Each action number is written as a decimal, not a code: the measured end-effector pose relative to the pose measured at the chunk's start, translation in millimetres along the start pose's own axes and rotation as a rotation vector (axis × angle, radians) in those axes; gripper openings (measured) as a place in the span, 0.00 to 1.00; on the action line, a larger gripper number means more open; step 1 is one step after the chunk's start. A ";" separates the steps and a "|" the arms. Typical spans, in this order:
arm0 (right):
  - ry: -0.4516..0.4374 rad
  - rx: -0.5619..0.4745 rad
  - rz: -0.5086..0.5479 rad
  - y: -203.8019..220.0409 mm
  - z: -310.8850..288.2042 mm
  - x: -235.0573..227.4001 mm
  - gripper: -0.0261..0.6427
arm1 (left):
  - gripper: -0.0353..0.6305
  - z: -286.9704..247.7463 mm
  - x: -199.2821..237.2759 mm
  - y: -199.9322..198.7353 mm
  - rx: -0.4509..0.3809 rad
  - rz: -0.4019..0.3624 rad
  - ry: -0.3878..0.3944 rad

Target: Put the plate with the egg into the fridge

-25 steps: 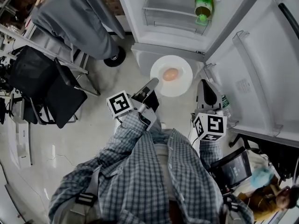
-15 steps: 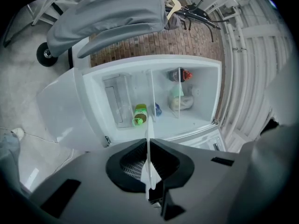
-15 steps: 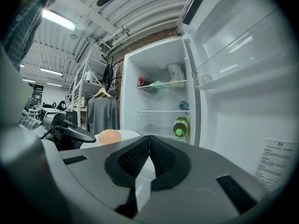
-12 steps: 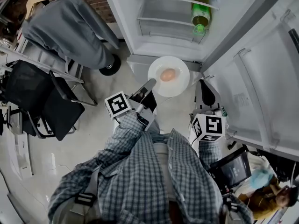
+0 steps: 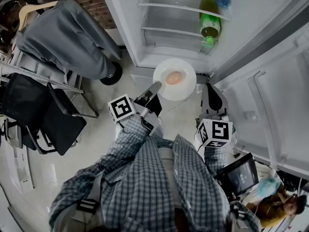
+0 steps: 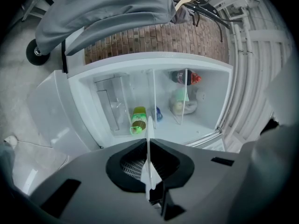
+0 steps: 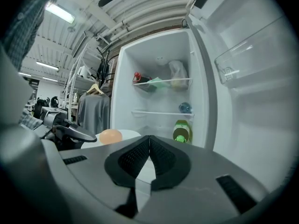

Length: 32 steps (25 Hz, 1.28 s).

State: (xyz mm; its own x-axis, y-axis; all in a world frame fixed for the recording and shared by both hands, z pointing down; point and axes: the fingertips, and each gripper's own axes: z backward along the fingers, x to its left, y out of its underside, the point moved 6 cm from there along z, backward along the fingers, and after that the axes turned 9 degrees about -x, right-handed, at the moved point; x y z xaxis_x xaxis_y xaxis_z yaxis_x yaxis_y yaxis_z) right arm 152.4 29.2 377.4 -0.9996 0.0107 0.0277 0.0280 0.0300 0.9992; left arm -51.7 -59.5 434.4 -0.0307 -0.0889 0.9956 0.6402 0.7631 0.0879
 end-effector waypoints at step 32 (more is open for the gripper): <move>0.011 0.045 0.066 -2.4 -94.9 16.5 0.05 | 0.08 -47.6 32.2 -81.4 0.021 0.005 -0.016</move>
State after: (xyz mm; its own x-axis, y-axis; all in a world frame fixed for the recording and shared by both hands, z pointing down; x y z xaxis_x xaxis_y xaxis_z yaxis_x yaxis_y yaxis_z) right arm 135.0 -65.6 378.4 -0.9956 0.0036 0.0940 0.0940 0.0743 0.9928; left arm -68.3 -154.9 457.8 -0.0401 -0.0754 0.9963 0.6245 0.7765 0.0839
